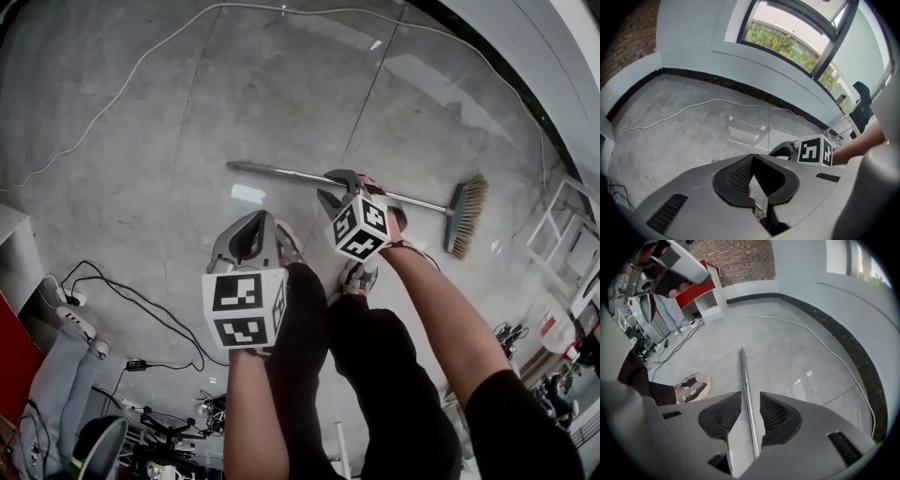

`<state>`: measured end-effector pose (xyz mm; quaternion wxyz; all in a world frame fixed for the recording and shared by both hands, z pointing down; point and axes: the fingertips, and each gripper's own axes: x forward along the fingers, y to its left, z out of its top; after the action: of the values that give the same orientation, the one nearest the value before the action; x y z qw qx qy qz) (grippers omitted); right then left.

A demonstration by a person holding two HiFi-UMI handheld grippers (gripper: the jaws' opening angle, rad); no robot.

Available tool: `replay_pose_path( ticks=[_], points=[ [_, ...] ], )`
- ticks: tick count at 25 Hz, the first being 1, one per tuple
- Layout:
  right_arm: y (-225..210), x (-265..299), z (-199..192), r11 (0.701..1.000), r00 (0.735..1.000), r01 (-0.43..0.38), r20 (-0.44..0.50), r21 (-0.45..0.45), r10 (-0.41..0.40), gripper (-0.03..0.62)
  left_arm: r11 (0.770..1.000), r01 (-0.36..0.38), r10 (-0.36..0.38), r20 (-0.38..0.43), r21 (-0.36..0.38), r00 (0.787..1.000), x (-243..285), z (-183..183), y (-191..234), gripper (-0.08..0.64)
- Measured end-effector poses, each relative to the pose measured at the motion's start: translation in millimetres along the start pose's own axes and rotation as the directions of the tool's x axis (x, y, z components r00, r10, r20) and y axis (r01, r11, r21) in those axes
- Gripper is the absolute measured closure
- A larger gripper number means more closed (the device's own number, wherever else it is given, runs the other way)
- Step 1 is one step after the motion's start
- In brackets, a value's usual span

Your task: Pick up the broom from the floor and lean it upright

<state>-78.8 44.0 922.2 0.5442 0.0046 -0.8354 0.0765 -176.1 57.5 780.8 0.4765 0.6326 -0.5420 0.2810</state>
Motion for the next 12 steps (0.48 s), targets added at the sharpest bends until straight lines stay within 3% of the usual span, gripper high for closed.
replay_pose_path(
  ticks=[5,12],
  points=[
    [6.3,41.4,-6.3,0.997,0.998,-0.021,-0.056,-0.075,0.017,0.505,0.998,-0.036,0.036,-0.017,-0.060,0.999,-2.4,-13.9,22.5,0.554],
    [5.0,87.6,-28.0,0.996,0.986,-0.024,-0.169,-0.083,0.010,0.510,0.995,-0.069,0.067,-0.022,-0.069,0.997,-6.5,-21.4,34.4,0.554]
  ],
)
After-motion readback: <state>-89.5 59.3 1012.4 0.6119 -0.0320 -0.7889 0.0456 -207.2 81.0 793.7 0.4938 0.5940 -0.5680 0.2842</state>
